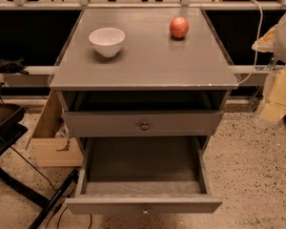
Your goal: Close middle drawer
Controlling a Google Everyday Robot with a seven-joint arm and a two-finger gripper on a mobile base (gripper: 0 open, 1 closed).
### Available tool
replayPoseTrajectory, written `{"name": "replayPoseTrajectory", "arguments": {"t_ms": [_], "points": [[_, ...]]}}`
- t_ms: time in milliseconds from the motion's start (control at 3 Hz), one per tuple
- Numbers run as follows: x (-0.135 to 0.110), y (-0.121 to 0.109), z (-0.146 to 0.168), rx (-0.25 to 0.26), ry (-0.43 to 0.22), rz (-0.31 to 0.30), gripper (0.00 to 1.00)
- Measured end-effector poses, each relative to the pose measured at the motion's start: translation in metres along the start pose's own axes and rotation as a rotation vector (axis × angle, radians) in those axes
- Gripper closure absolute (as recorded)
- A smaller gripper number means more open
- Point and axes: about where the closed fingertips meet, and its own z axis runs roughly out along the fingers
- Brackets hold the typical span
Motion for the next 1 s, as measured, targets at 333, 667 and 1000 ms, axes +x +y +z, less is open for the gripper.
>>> {"name": "replayPoseTrajectory", "arguments": {"t_ms": [333, 667, 1000], "points": [[0.0, 0.0, 0.0, 0.0, 0.0, 0.0, 0.0], [0.001, 0.022, 0.028, -0.053, -0.039, 0.012, 0.19], [-0.007, 0.069, 0.055, -0.084, -0.151, 0.054, 0.43]]}}
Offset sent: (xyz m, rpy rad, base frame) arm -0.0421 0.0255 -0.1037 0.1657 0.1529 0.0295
